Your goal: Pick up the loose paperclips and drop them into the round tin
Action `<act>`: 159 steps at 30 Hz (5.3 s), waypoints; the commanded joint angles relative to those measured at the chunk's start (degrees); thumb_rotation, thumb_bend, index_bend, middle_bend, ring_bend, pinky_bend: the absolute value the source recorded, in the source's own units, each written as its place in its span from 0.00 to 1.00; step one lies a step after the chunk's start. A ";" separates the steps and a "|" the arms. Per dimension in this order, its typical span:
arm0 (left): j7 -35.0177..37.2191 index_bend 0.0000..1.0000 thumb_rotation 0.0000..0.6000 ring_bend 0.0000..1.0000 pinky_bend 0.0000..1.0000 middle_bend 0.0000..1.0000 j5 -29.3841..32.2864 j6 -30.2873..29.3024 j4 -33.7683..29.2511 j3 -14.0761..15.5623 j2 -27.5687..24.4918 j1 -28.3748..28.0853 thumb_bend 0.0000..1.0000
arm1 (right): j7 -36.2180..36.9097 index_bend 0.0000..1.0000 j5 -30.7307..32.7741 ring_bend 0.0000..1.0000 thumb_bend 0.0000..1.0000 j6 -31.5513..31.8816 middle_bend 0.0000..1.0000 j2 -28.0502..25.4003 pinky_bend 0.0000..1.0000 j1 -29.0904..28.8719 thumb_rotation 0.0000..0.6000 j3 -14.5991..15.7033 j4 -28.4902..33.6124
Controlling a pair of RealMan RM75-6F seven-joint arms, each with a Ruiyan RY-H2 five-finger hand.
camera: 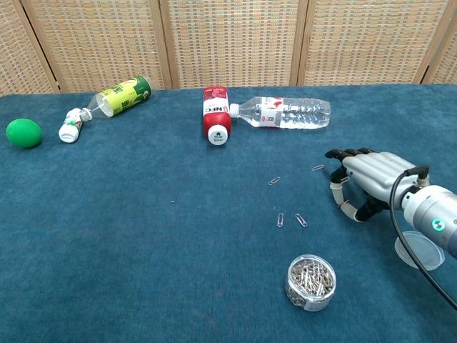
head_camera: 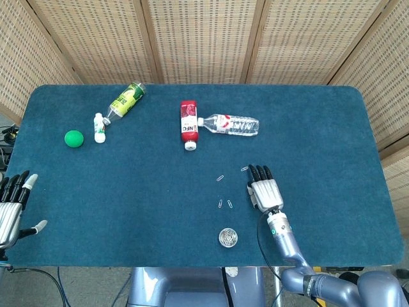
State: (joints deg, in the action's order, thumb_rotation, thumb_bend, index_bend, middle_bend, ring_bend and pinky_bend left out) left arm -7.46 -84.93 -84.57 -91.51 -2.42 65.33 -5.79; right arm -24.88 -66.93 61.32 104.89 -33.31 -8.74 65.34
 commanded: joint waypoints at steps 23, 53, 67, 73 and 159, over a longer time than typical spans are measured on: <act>0.17 0.00 1.00 0.00 0.00 0.00 0.02 -0.02 -0.19 0.03 -0.14 0.05 0.00 | 4.32 0.65 -22.18 0.00 0.42 -1.29 0.08 -16.97 0.01 -4.28 1.00 7.53 23.70; 0.55 0.00 1.00 0.00 0.00 0.00 0.28 0.11 -0.07 -0.12 -0.25 0.00 0.00 | 1.10 0.66 -28.29 0.00 0.42 -2.17 0.10 -16.13 0.06 -2.73 1.00 13.13 23.88; 0.78 0.00 1.00 0.00 0.00 0.00 0.37 0.03 -0.15 -0.18 -0.38 0.05 0.00 | 1.39 0.46 -28.36 0.00 0.25 -2.27 0.10 -14.86 0.06 -1.79 1.00 13.31 22.81; 0.80 0.00 1.00 0.00 0.00 0.00 0.46 0.17 -0.10 -0.18 -0.40 0.02 0.00 | 0.64 0.44 -28.08 0.00 0.24 -2.02 0.11 -15.07 0.06 -1.49 1.00 12.84 23.03; 2.56 0.00 1.00 0.00 0.00 0.00 4.52 2.80 1.20 -1.75 -0.61 -1.10 0.00 | -3.58 0.57 -0.21 0.00 0.36 -12.67 0.11 -3.62 0.07 -10.08 1.00 -0.60 -11.09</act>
State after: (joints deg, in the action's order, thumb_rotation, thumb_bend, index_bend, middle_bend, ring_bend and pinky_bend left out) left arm -4.90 -80.41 -81.77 -90.31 -4.17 64.73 -6.90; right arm -28.43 -67.12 48.61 101.27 -43.39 -9.34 54.25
